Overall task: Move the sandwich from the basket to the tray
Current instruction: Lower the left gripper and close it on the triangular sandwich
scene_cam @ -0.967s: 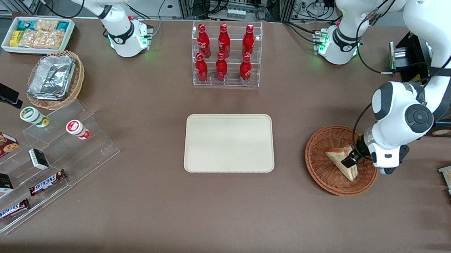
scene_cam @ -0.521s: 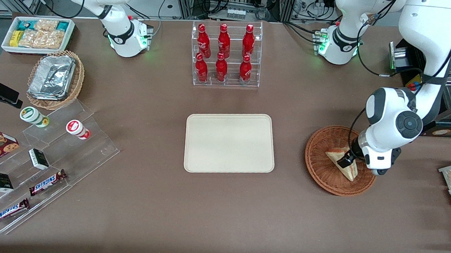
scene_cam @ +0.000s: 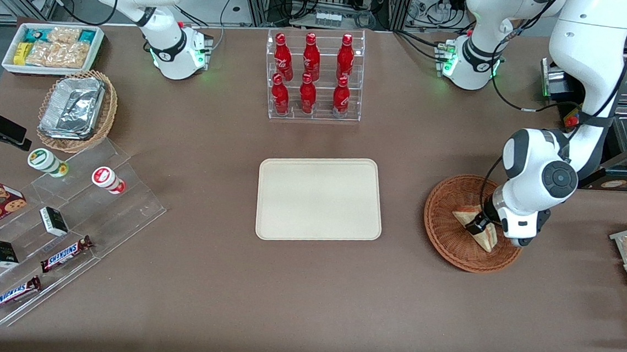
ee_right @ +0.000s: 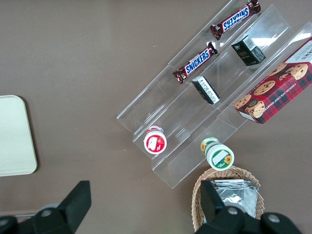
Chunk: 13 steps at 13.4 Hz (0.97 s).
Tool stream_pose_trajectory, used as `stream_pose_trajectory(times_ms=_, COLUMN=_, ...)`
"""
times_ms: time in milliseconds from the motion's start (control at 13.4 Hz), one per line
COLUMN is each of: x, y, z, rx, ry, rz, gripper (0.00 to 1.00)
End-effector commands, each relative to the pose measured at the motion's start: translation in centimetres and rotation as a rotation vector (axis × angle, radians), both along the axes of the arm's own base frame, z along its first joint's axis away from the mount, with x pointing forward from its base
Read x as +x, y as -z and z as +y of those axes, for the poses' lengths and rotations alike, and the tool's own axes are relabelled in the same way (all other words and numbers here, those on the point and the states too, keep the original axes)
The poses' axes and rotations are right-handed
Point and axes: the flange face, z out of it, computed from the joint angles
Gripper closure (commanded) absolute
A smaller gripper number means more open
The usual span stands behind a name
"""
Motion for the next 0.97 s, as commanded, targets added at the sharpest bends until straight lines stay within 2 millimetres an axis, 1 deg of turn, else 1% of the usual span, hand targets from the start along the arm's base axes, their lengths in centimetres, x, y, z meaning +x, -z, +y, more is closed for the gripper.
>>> stream_pose_trajectory(times_ms=0, x=-0.8, y=-0.5, z=-0.3, rx=0.005, ry=0.018, rz=0.002, gripper=1.00)
stream_pose_trajectory(times_ms=149, x=-0.8, y=-2.1, z=-0.4, rx=0.028, ry=0.067, rz=0.026, gripper=1.00)
stream_pose_trajectory(times_ms=298, x=0.0, y=-4.8, z=-0.8, rx=0.035, ry=0.111, rz=0.049, gripper=1.00)
stream_pose_trajectory(times_ms=446, x=1.1, y=-8.2, z=-1.8, rx=0.033, ry=0.195, rz=0.090, gripper=1.00)
stream_pose_trajectory(times_ms=521, x=1.7, y=-9.9, z=-2.8, rx=0.031, ry=0.228, rz=0.097, gripper=1.00)
stream_pose_trajectory(times_ms=669, x=2.2, y=-11.7, z=-5.7, rx=0.030, ry=0.305, rz=0.101, gripper=1.00)
stream_pose_trajectory(times_ms=744, x=2.1, y=-12.0, z=-7.3, rx=0.026, ry=0.355, rz=0.097, gripper=1.00)
stream_pose_trajectory(times_ms=893, x=1.5, y=-12.0, z=-12.7, rx=0.025, ry=0.447, rz=0.084, gripper=1.00)
